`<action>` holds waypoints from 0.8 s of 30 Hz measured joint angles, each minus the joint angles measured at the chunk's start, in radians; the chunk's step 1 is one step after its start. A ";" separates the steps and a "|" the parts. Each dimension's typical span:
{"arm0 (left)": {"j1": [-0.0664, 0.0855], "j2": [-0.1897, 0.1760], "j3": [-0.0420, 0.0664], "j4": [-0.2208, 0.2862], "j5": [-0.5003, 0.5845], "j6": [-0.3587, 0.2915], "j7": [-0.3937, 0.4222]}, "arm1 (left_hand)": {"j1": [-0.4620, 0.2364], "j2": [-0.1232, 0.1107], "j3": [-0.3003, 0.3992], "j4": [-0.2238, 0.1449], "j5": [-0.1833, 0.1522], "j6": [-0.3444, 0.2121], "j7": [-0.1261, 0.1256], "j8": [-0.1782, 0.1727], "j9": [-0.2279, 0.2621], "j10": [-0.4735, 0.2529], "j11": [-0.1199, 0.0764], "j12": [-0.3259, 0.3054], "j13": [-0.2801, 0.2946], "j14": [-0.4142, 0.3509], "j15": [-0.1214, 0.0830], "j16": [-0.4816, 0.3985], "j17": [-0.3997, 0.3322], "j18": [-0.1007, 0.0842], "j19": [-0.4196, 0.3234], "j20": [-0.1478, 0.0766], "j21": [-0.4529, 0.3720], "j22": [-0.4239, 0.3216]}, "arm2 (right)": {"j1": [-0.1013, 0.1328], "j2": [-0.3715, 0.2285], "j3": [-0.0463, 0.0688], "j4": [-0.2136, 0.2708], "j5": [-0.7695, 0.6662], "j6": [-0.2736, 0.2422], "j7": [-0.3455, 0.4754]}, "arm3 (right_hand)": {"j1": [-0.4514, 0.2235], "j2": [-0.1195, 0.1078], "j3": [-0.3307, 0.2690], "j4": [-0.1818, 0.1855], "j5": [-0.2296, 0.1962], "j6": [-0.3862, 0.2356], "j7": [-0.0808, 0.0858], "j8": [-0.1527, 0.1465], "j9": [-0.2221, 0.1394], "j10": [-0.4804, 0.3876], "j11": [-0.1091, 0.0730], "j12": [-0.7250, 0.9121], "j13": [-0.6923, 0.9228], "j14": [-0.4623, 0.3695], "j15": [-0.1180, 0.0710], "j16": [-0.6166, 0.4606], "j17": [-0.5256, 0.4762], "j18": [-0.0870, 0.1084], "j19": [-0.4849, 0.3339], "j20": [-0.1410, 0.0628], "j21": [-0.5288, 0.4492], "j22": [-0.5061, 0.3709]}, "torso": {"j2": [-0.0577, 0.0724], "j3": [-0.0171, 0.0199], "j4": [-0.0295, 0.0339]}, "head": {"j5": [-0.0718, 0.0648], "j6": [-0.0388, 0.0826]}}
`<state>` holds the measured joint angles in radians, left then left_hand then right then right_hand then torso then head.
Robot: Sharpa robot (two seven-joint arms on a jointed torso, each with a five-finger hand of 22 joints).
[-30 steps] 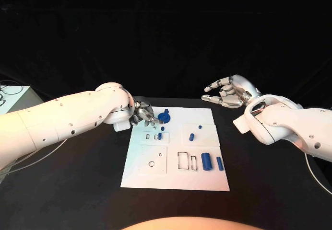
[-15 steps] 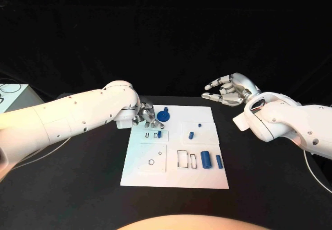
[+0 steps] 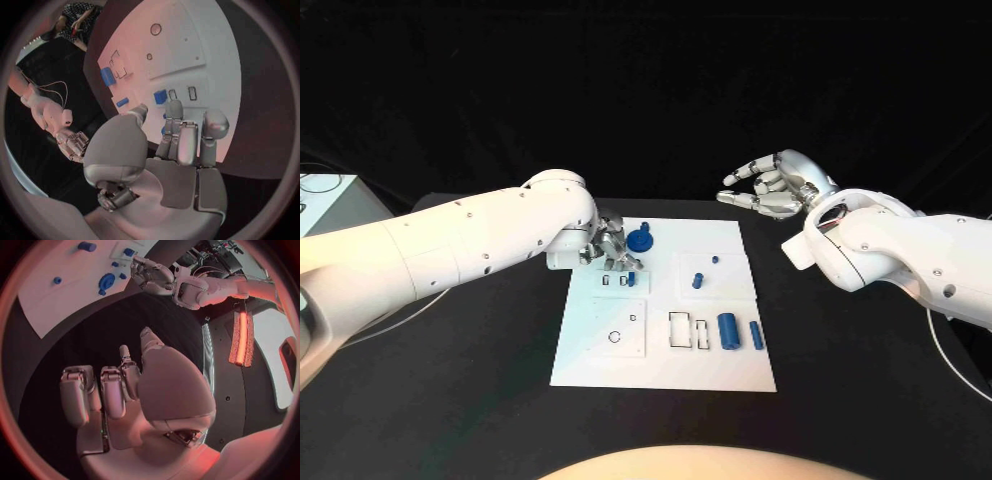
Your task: Assemble the parts on the task board
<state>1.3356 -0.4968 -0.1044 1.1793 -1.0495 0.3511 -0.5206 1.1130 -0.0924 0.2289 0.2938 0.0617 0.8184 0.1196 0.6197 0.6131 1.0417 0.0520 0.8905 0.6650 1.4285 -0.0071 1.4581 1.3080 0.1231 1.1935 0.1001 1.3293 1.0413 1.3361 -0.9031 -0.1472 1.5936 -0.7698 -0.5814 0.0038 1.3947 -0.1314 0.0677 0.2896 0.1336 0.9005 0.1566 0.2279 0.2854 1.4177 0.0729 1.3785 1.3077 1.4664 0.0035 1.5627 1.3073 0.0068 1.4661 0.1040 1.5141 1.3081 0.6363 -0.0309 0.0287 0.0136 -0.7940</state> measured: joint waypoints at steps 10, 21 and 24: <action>-0.001 0.020 -0.003 -0.030 0.002 0.019 -0.003 | 0.000 0.000 0.000 0.000 0.000 -0.003 0.003 0.000 0.004 -0.007 0.000 0.000 0.000 0.002 0.002 0.000 0.000 0.000 0.000 0.000 0.000 0.001 | 0.000 0.008 0.000 -0.005 0.000 0.002 -0.004 | -0.004 -0.004 0.000 0.000 0.000 0.000 0.000 0.000 0.000 -0.011 0.004 -0.012 0.000 0.000 0.000 -0.004 0.000 0.000 0.000 0.000 -0.012 0.000 | 0.000 0.0004 0.0000 | -0.002 -0.003; -0.007 0.040 -0.005 -0.051 0.008 0.034 -0.005 | 0.002 0.002 0.000 0.000 0.000 -0.005 0.005 0.000 0.005 -0.007 0.000 0.000 0.000 0.002 0.002 0.000 0.000 0.000 0.000 0.000 0.000 0.001 | -0.001 0.014 0.000 -0.007 0.000 0.003 -0.006 | -0.008 0.000 0.000 0.000 0.000 0.000 0.000 0.000 0.000 -0.011 0.004 -0.018 0.000 0.000 0.000 -0.008 0.000 0.000 0.000 0.000 -0.016 0.000 | 0.001 0.0005 -0.0004 | -0.003 -0.007; -0.009 0.044 -0.007 -0.059 0.011 0.037 -0.005 | 0.006 0.006 0.000 0.000 0.000 -0.007 0.007 0.000 0.007 -0.011 0.003 0.000 0.000 0.002 0.002 0.000 0.000 0.000 0.000 0.000 0.000 0.002 | -0.001 0.015 0.000 -0.007 0.000 0.004 -0.007 | -0.008 0.000 0.000 0.000 0.000 0.000 0.000 0.000 0.000 -0.011 0.004 -0.018 0.000 0.000 0.000 -0.008 0.000 0.000 0.000 0.000 -0.016 0.000 | 0.001 0.0006 -0.0005 | -0.003 -0.008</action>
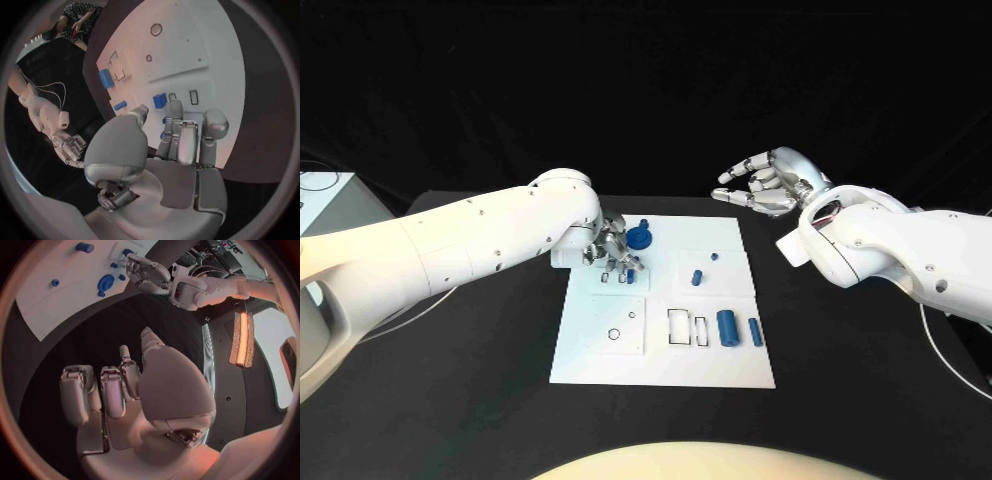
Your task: Assemble the parts on the task board
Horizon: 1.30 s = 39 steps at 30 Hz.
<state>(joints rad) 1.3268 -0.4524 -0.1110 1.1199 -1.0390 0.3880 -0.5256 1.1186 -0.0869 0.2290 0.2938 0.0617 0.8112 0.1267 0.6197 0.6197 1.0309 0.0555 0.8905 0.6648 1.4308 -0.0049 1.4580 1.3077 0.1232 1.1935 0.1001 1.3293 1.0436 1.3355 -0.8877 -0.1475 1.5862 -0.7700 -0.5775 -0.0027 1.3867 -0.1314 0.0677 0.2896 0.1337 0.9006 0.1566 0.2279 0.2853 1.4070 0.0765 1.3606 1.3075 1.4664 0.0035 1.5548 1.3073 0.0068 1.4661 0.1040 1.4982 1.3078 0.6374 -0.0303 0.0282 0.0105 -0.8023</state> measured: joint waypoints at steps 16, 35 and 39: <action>-0.008 0.010 -0.004 -0.017 0.021 0.007 -0.001 | 0.024 0.024 0.010 -0.001 0.000 -0.004 -0.004 0.000 0.011 -0.006 -0.001 0.000 0.000 0.000 0.000 0.004 0.000 0.000 0.000 0.000 0.004 0.003 | 0.000 0.005 0.000 -0.004 0.000 0.003 -0.002 | 0.000 0.000 0.000 0.000 0.000 0.000 0.000 0.004 0.000 0.000 0.000 0.000 0.000 0.000 0.000 0.000 0.000 0.000 0.000 0.000 0.000 0.000 | 0.000 0.0006 0.0011 | -0.003 -0.006; -0.010 0.010 -0.004 -0.018 0.071 0.025 0.001 | 0.141 0.033 0.132 -0.004 0.000 -0.004 -0.004 -0.013 0.035 -0.020 -0.005 0.004 -0.018 0.000 0.000 0.008 0.000 0.000 -0.007 0.007 0.004 0.002 | -0.002 0.012 0.000 -0.007 -0.005 0.009 -0.007 | 0.000 0.000 0.000 0.000 0.000 -0.003 0.003 0.004 0.000 0.000 0.000 0.000 0.000 0.000 0.000 0.000 0.001 0.000 0.000 0.000 0.004 0.000 | -0.001 0.0018 0.0012 | -0.003 -0.010; -0.010 0.010 -0.004 -0.021 0.081 0.029 0.001 | 0.141 0.033 0.132 -0.004 0.000 -0.004 -0.004 -0.013 0.035 -0.020 -0.005 0.004 -0.018 0.000 0.000 0.008 0.000 0.000 -0.007 0.007 0.004 0.002 | -0.002 0.013 0.000 -0.007 -0.007 0.010 -0.008 | 0.000 0.000 0.000 0.000 0.000 -0.003 0.003 0.004 0.000 0.000 0.000 0.000 0.000 0.000 0.000 0.000 0.001 0.000 0.000 0.000 0.004 0.000 | 0.000 0.0018 0.0012 | -0.004 -0.010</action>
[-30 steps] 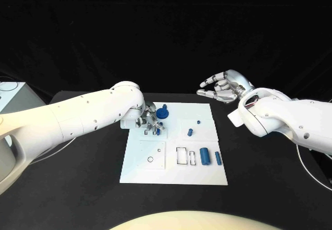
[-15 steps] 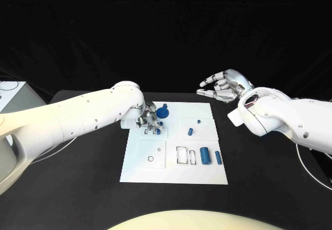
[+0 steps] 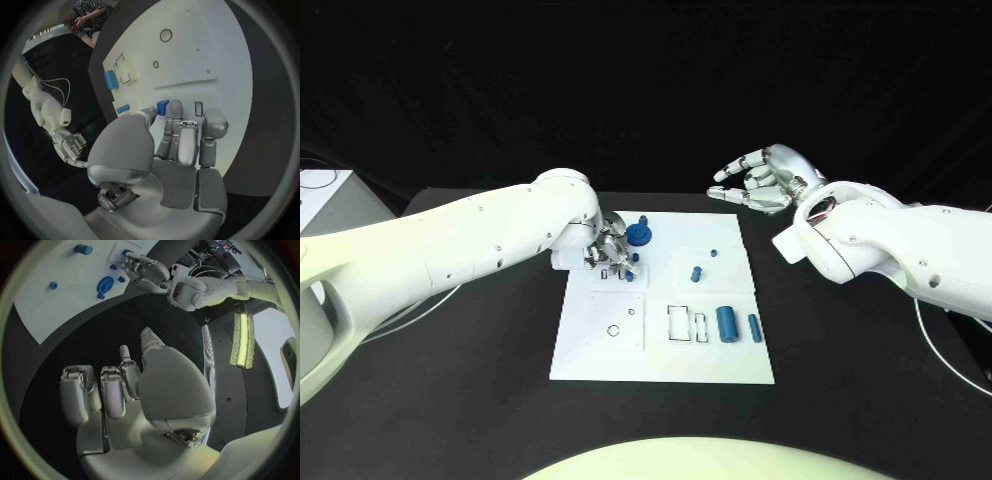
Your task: Assemble the parts on the task board
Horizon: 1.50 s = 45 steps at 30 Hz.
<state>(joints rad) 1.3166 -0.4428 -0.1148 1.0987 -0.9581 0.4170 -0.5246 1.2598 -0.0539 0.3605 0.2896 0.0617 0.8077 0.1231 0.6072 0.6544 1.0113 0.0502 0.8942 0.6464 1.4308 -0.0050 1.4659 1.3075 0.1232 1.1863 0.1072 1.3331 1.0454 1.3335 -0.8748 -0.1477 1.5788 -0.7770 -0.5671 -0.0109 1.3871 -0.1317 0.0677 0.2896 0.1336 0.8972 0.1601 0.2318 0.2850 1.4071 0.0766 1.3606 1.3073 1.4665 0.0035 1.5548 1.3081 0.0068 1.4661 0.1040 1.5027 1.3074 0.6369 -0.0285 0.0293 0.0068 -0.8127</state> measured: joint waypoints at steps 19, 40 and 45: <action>-0.001 -0.022 0.000 0.018 0.024 -0.040 0.005 | 0.041 -0.109 0.309 0.021 0.030 0.018 -0.018 0.049 0.018 0.049 -0.023 -0.011 -0.029 0.031 -0.017 0.041 0.000 -0.003 0.031 -0.020 0.042 0.056 | -0.001 0.001 0.000 -0.003 -0.004 0.003 -0.002 | 0.000 0.000 0.000 0.000 0.000 0.000 0.000 0.000 0.000 0.000 0.000 0.000 0.000 0.000 0.000 0.000 0.000 0.000 0.000 0.000 0.000 0.000 | 0.000 0.0007 -0.0001 | 0.002 0.000; 0.000 -0.091 -0.007 0.115 0.031 -0.220 0.014 | -0.104 -0.203 0.304 -0.027 0.462 0.117 -0.066 0.068 0.159 0.199 -0.059 0.085 0.073 0.036 -0.058 0.102 0.000 -0.032 0.142 -0.063 0.111 0.191 | -0.003 -0.006 -0.001 -0.007 -0.005 0.007 -0.003 | -0.004 0.004 0.000 0.000 0.000 0.000 0.000 0.000 0.000 0.000 0.000 0.000 0.001 0.000 0.000 0.000 0.000 0.000 0.000 0.000 0.000 0.001 | 0.000 0.0013 0.0021 | 0.017 -0.005; -0.001 -0.094 -0.023 0.121 0.001 -0.242 0.012 | -0.109 -0.208 0.302 -0.029 0.467 0.124 -0.066 0.068 0.172 0.206 -0.066 0.085 0.076 0.036 -0.058 0.102 0.000 -0.032 0.147 -0.061 0.112 0.198 | -0.004 -0.006 -0.002 -0.007 -0.005 0.007 -0.003 | -0.004 0.004 0.000 0.000 0.000 0.000 0.000 0.000 0.000 0.000 0.000 0.000 0.001 0.000 0.000 0.000 0.000 0.000 0.000 0.000 0.000 0.000 | 0.000 0.0004 0.0018 | 0.020 -0.009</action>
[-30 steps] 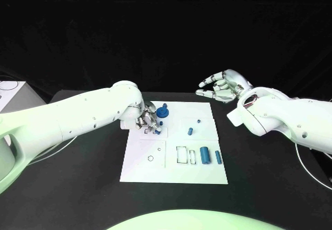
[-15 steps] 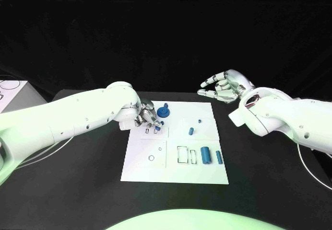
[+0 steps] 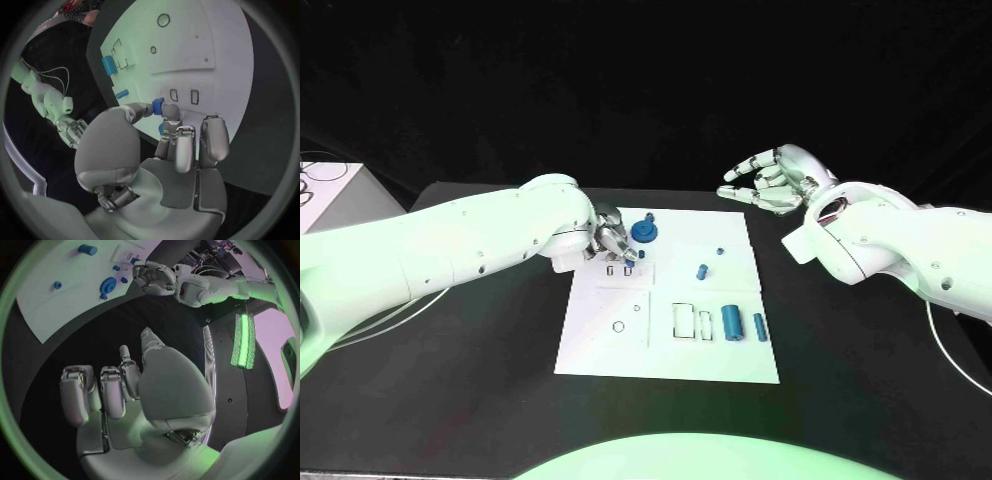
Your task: Assemble the parts on the task board
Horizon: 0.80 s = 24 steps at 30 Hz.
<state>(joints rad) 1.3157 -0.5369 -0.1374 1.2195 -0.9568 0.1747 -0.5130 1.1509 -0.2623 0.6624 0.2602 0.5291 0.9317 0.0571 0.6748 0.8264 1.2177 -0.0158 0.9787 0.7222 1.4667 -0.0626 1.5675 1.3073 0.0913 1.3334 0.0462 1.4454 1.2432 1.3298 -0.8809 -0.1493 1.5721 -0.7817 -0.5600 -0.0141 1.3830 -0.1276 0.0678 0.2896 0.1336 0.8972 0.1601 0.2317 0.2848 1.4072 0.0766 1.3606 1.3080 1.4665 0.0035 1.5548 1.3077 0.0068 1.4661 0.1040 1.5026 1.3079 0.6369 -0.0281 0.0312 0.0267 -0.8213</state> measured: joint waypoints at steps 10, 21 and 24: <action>-0.008 -0.002 -0.012 0.018 -0.077 -0.030 -0.005 | -0.004 -0.004 0.000 0.000 0.005 0.001 -0.001 0.003 0.006 0.006 0.001 0.000 0.000 0.000 0.000 0.000 0.000 0.000 0.003 -0.003 0.000 0.002 | 0.000 -0.001 0.000 0.000 0.000 0.000 0.000 | 0.000 0.000 0.000 0.000 0.000 0.000 0.000 0.004 0.000 0.000 0.000 0.000 0.000 0.000 0.000 0.000 0.000 0.000 0.000 0.000 0.000 0.000 | 0.001 -0.0010 -0.0012 | 0.006 -0.006; -0.019 -0.003 -0.016 0.021 -0.116 -0.036 -0.010 | -0.006 -0.006 0.000 0.000 0.006 0.000 0.000 0.003 0.006 0.006 0.001 0.000 -0.001 0.000 0.000 0.000 0.001 0.000 0.003 -0.003 0.004 0.004 | 0.000 -0.001 0.000 0.000 0.000 0.001 0.000 | 0.000 0.000 0.000 0.000 0.000 0.000 0.000 0.004 0.000 0.000 0.000 0.000 0.000 0.000 0.000 0.000 0.000 0.000 0.000 0.000 0.000 0.000 | 0.002 -0.0007 -0.0019 | 0.007 -0.010; -0.023 -0.001 -0.016 0.021 -0.121 -0.036 -0.011 | -0.006 -0.007 0.000 0.000 0.009 0.000 0.000 0.003 0.006 0.007 0.000 0.000 -0.001 0.000 0.000 0.000 0.001 0.000 0.003 -0.003 0.004 0.005 | 0.000 -0.001 0.000 0.000 0.000 0.001 0.000 | 0.000 0.000 0.000 0.000 0.000 0.000 0.000 0.004 0.000 0.000 0.000 0.000 0.000 0.000 0.000 0.000 0.000 0.000 0.000 0.000 0.000 0.000 | 0.002 -0.0008 -0.0026 | 0.007 -0.010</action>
<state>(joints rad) 1.2931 -0.5383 -0.1533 1.2405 -1.0776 0.1385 -0.5236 1.1444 -0.2688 0.6624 0.2602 0.5383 0.9318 0.0570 0.6778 0.8326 1.2248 -0.0159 0.9787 0.7207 1.4667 -0.0625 1.5675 1.3081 0.0914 1.3365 0.0431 1.4493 1.2479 1.3295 -0.8816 -0.1494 1.5721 -0.7816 -0.5588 -0.0142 1.3830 -0.1276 0.0678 0.2896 0.1337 0.8972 0.1600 0.2357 0.2848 1.4072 0.0766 1.3606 1.3077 1.4665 0.0034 1.5548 1.3075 0.0068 1.4661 0.1040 1.5026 1.3076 0.6388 -0.0289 0.0286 0.0337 -0.8313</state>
